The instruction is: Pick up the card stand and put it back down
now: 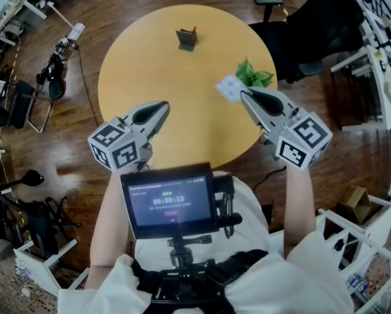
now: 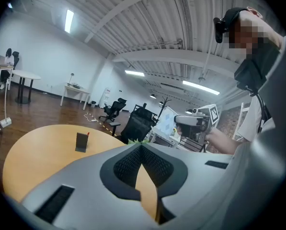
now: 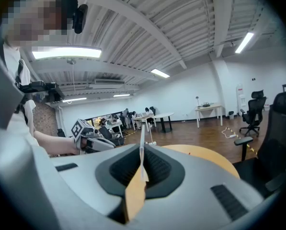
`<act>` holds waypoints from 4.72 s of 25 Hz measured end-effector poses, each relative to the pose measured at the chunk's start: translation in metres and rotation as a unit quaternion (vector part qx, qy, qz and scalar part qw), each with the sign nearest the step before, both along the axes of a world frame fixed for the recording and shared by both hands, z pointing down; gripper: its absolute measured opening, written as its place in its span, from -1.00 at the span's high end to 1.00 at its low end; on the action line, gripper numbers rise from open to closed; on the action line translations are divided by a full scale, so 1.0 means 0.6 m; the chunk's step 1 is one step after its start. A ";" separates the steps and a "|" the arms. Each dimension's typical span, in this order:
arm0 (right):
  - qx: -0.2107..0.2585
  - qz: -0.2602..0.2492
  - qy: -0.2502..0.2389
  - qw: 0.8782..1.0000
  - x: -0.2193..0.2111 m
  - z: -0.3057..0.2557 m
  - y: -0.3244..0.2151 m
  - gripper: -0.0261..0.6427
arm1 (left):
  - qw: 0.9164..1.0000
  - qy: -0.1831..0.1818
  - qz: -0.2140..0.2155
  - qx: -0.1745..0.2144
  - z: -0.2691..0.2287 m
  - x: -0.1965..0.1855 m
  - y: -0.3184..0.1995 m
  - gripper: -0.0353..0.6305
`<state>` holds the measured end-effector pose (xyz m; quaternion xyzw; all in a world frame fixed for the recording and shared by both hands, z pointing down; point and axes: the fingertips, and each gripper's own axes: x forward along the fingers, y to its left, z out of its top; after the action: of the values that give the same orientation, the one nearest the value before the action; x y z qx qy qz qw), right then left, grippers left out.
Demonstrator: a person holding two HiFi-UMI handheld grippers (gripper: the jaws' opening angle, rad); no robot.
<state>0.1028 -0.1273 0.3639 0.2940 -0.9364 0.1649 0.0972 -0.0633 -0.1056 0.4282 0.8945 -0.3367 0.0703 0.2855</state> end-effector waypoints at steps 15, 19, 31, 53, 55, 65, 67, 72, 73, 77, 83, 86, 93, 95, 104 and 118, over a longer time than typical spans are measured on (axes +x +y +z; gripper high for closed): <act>0.017 -0.025 -0.009 0.999 -0.008 -0.033 0.024 0.82 | 0.999 -0.007 0.030 0.042 -0.036 0.005 0.018 0.88; 0.019 -0.023 -0.010 0.999 -0.009 -0.033 0.024 0.82 | 0.999 0.000 0.029 0.046 -0.036 0.005 0.020 0.88; 0.023 -0.024 -0.009 0.999 -0.007 -0.033 0.023 0.82 | 0.999 0.009 0.017 0.040 -0.027 -0.008 0.019 0.88; 0.017 -0.027 -0.002 1.000 -0.001 -0.012 0.028 0.82 | 0.999 0.034 -0.007 0.024 -0.007 -0.035 0.018 0.89; 0.018 -0.022 -0.006 1.000 -0.001 -0.014 0.026 0.82 | 0.999 0.034 -0.008 0.022 -0.006 -0.035 0.018 0.89; 0.011 -0.019 -0.006 1.000 0.001 -0.001 0.027 0.82 | 0.999 0.051 -0.004 0.014 0.001 -0.028 0.025 0.89; 0.009 -0.019 -0.004 1.000 0.003 0.004 0.026 0.82 | 0.999 0.046 -0.004 0.012 0.006 -0.028 0.026 0.89; 0.007 -0.016 -0.004 1.000 0.005 0.020 0.024 0.82 | 0.999 0.037 -0.010 0.003 0.022 -0.034 0.030 0.89; 0.006 -0.016 -0.004 1.000 0.004 0.023 0.024 0.82 | 0.999 0.037 -0.011 0.001 0.025 -0.035 0.031 0.89; 0.006 -0.019 -0.003 1.000 0.003 0.034 0.025 0.82 | 0.999 0.036 -0.014 -0.007 0.038 -0.037 0.035 0.89; 0.006 -0.026 0.006 1.000 -0.002 0.052 0.028 0.82 | 0.999 0.023 -0.015 -0.019 0.060 -0.036 0.042 0.89; 0.005 -0.030 0.009 1.000 -0.005 0.060 0.029 0.82 | 1.000 0.010 -0.013 -0.026 0.075 -0.037 0.045 0.89; 0.001 -0.035 0.013 0.999 -0.011 0.079 0.030 0.82 | 0.999 -0.010 -0.012 -0.043 0.107 -0.042 0.053 0.89; -0.001 -0.035 0.014 0.999 -0.011 0.085 0.030 0.82 | 0.999 -0.017 -0.012 -0.046 0.114 -0.044 0.055 0.89; -0.011 -0.032 0.022 0.999 -0.011 0.118 0.027 0.82 | 0.998 -0.036 -0.012 -0.058 0.142 -0.047 0.063 0.89; -0.016 -0.040 0.034 0.999 -0.007 0.174 0.031 0.82 | 0.995 -0.068 -0.010 -0.075 0.180 -0.047 0.083 0.89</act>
<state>0.0983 -0.1086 0.4682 0.2605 -0.9407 0.1664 0.1398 -0.0915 -0.0560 0.5360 0.8603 -0.3579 0.1536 0.3289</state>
